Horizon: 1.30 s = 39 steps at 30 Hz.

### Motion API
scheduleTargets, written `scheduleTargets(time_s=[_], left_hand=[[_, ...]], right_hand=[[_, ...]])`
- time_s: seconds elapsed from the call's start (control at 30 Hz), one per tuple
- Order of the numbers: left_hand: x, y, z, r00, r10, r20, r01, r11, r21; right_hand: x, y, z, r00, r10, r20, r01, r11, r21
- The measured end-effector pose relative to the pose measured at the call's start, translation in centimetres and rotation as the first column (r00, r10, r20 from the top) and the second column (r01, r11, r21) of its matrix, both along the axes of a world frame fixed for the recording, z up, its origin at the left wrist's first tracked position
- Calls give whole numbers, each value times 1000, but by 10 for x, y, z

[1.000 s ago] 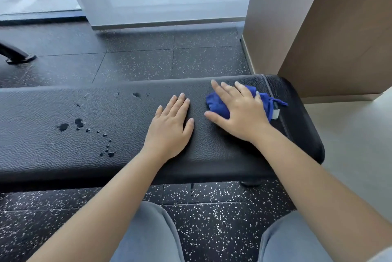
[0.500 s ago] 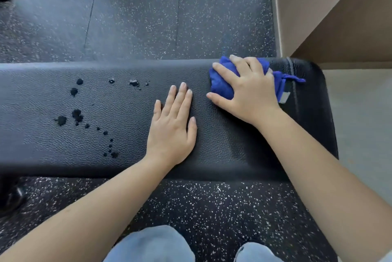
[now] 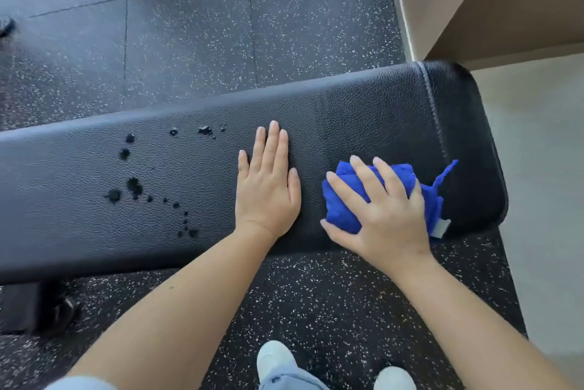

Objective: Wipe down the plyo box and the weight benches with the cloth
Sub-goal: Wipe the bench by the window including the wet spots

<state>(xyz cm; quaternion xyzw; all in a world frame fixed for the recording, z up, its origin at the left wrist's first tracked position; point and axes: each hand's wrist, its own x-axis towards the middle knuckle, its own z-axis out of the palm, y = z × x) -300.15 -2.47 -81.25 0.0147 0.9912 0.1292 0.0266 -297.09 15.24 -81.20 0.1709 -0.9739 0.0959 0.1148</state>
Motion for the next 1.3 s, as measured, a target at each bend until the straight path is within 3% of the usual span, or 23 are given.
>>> scheduleTargets(time_s=[0.3,0.43,0.67,1.03,1.3], left_hand=[[0,-1,-3,998,-4,-62,6,1000,30],[0,-3,-4,997,1,-76,1,1000,20],[-2,-2,-2,997,4,-82,-3,1000,17],[-2,-1,0,995,6,-96,-8,1000,-16],[-2,1,-3,994,12,-113,-8,999,33]], right_hand=[[-153,-20,9,975,-92,200,85,995,47],[-108,-13,1,997,-30,76,29,999,19],[-22,-5,1,999,-24,33,23,999,24],[-151,-30,3,997,-38,63,39,999,-2],[-28,-25,-1,994,-107,-8,107,994,-13]])
